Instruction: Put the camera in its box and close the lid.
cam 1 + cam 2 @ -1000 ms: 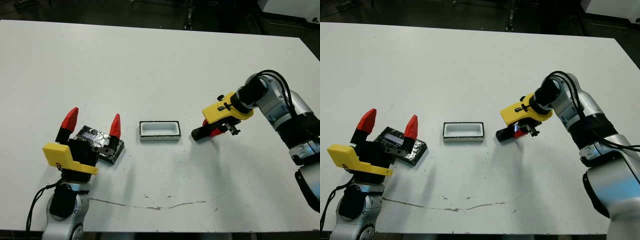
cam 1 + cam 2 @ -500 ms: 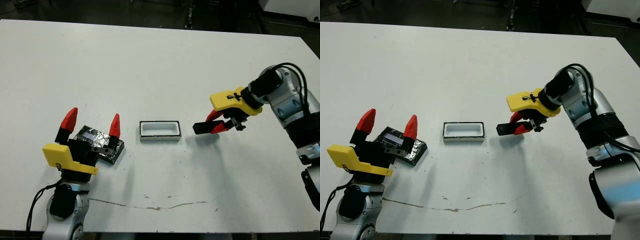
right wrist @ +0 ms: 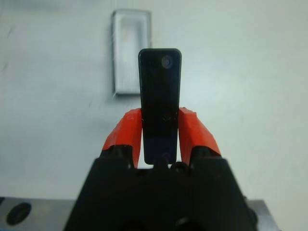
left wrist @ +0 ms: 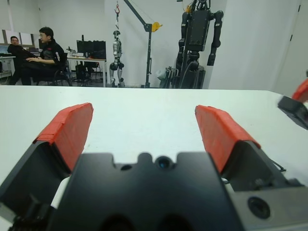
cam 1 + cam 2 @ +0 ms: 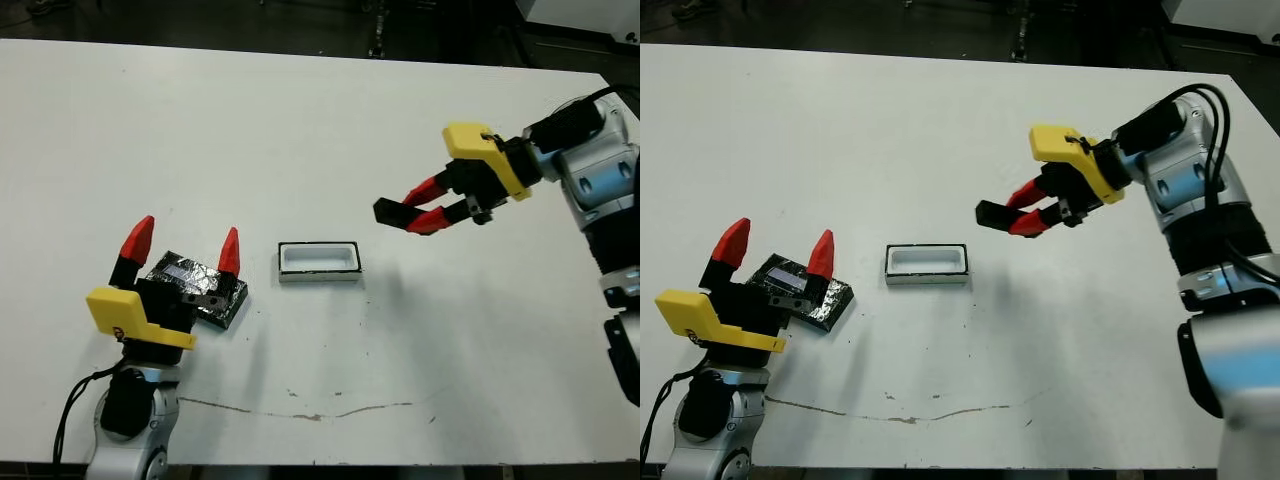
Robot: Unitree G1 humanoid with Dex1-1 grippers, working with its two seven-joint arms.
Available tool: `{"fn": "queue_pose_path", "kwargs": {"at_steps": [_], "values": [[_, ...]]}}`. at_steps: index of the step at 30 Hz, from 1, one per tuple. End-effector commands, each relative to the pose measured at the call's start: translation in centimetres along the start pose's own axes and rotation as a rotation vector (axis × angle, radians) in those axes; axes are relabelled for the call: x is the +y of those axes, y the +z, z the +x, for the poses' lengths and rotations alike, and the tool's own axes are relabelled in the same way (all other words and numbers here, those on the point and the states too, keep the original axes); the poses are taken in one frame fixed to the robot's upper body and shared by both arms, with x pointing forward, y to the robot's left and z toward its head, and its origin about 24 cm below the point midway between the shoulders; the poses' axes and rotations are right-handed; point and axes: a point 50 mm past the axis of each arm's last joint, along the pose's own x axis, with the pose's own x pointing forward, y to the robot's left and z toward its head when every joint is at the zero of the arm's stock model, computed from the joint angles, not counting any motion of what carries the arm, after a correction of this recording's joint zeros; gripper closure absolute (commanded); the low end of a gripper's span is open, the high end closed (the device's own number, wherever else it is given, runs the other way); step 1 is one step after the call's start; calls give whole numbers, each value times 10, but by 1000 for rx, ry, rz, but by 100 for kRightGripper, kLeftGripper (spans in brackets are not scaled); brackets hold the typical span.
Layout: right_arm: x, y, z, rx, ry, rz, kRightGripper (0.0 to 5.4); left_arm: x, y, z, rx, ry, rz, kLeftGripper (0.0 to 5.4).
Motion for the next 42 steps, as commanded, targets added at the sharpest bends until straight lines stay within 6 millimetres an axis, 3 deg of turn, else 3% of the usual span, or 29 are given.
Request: {"fn": "queue_pose_path", "kwargs": {"at_steps": [1, 6, 12, 18, 31, 42], "values": [[4, 5, 15, -78, -46, 52, 369, 1, 0, -1, -1, 12, -1, 0], [11, 11, 37, -145, -77, 94, 369, 3, 2, 0, -11, 21, -2, 0], [28, 18, 49, -123, -153, 187, 369, 5, 4, 1, -27, 33, -3, 0], [36, 21, 52, -105, -156, 257, 369, 6, 5, 1, -30, 37, 3, 0], [36, 28, 55, -78, -36, 200, 369, 4, 4, 0, -28, 39, -11, 0], [34, 20, 68, -87, 3, 190, 369, 3, 3, -1, -18, 36, -10, 0]]}}
